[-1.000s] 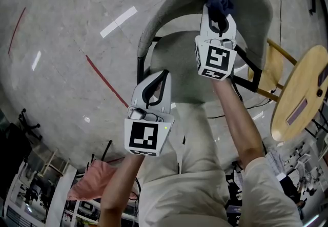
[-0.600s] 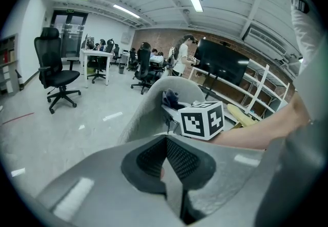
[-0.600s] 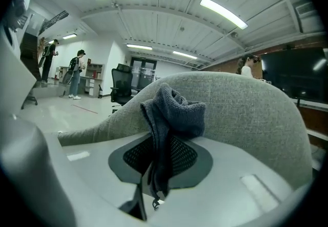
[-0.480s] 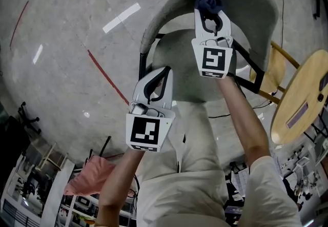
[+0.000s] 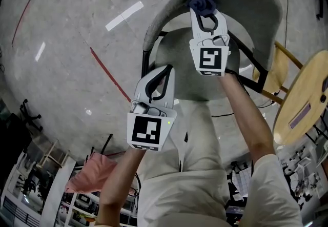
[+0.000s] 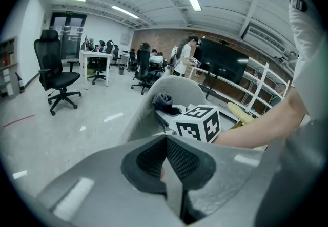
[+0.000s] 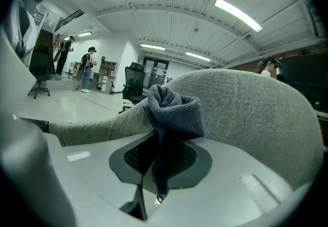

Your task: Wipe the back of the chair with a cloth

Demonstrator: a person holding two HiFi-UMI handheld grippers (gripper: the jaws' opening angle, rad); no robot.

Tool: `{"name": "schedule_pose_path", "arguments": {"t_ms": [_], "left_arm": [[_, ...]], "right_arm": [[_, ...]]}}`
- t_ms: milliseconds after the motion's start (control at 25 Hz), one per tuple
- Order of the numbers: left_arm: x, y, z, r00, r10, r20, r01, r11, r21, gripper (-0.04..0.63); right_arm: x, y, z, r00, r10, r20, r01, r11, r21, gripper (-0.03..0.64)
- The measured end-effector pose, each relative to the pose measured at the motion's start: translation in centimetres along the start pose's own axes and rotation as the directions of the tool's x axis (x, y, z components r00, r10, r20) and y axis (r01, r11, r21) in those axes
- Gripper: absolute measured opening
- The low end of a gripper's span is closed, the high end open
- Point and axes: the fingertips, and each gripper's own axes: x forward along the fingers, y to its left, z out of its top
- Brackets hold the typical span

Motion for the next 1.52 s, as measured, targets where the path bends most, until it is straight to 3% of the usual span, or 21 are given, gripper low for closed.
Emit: {"name": "schedule_pose_path", "arguments": {"t_ms": [240, 720, 920, 1120, 1280, 1520], "left_arm": [[-0.3, 0.1, -0.6, 1.0, 0.007, -0.008, -0.007, 1.0, -0.007, 0.001], [-0.5, 0.7, -1.2, 1.0, 0.018, -0.015, -0.019, 1.0, -0.02, 0.001], [-0.8, 1.1, -1.7, 0.999, 0.024, -0.022, -0.025, 0.999, -0.027, 0.001], [-0.8, 1.1, -2.3, 0.999, 0.021, -0.027, -0.022, 0.999, -0.029, 0.001], [-0.8, 0.7, -2.6, 0.999, 0.014, -0.032, -0.015, 0.999, -0.028, 0.001], [-0.9, 0.7, -2.7, 0.999, 0.017, -0.033, -0.018, 0.999, -0.027, 0.001]], "right_arm": [[0.1, 0.9, -0.4, 0.999, 0.034, -0.012, -0.035, 0.999, -0.011, 0.066], [0.7, 5.3, -3.1, 0.98, 0.185, -0.078, -0.189, 0.981, -0.041, 0.063], [0.6, 6.4, -3.7, 0.966, 0.24, -0.095, -0.241, 0.971, 0.001, 0.064], [0.5, 7.7, -3.9, 0.935, 0.339, -0.106, -0.34, 0.94, 0.015, 0.064], [0.0, 10.4, -3.8, 0.881, 0.46, -0.114, -0.456, 0.888, 0.058, 0.064], [-0.8, 12.7, -4.1, 0.806, 0.579, -0.122, -0.568, 0.815, 0.117, 0.063]]}}
